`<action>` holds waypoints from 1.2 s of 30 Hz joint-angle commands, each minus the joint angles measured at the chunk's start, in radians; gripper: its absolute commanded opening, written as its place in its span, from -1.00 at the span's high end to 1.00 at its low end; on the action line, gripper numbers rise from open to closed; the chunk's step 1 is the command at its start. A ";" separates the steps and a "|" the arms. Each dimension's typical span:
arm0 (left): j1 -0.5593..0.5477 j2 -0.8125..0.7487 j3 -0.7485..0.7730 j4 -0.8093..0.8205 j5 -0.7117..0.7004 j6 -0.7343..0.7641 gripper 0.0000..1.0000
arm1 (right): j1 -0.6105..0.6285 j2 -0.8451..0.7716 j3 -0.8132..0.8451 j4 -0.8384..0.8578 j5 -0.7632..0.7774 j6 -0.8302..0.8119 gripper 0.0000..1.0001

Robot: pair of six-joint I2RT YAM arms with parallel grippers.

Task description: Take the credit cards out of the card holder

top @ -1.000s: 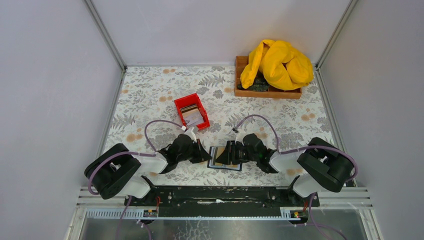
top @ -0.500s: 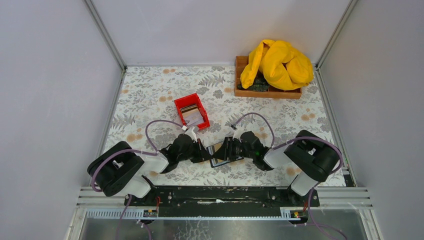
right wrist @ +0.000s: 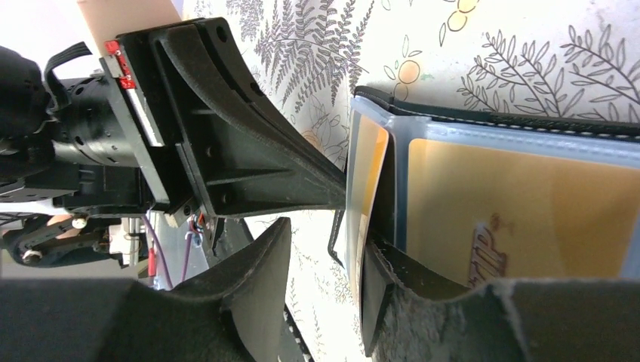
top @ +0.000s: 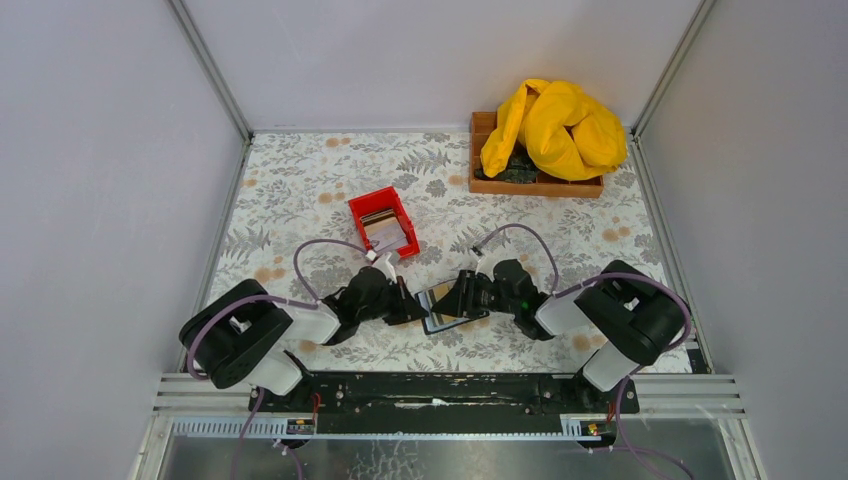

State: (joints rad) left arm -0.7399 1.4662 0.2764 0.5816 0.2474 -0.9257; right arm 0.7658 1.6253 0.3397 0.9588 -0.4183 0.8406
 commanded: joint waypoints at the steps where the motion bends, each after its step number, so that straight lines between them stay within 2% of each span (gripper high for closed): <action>1: -0.007 0.039 -0.006 -0.092 -0.050 0.016 1.00 | -0.040 -0.061 -0.018 0.046 -0.092 0.000 0.14; 14: -0.005 0.070 0.020 -0.091 -0.048 0.019 1.00 | -0.086 -0.206 -0.031 -0.171 -0.065 -0.107 0.14; 23: -0.006 0.067 0.023 -0.090 -0.041 0.019 1.00 | -0.098 -0.298 -0.022 -0.337 -0.003 -0.188 0.06; 30: -0.006 0.062 0.019 -0.083 -0.037 0.019 1.00 | -0.099 -0.334 -0.025 -0.403 0.048 -0.209 0.51; 33: -0.007 0.059 0.016 -0.080 -0.037 0.020 1.00 | -0.099 -0.347 -0.031 -0.417 0.070 -0.214 0.79; 36: -0.006 0.057 0.015 -0.080 -0.033 0.021 1.00 | -0.099 -0.366 -0.033 -0.446 0.087 -0.223 0.95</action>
State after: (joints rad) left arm -0.7399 1.5047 0.3084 0.5880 0.2501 -0.9329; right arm 0.6720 1.3045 0.3031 0.5411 -0.3725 0.6460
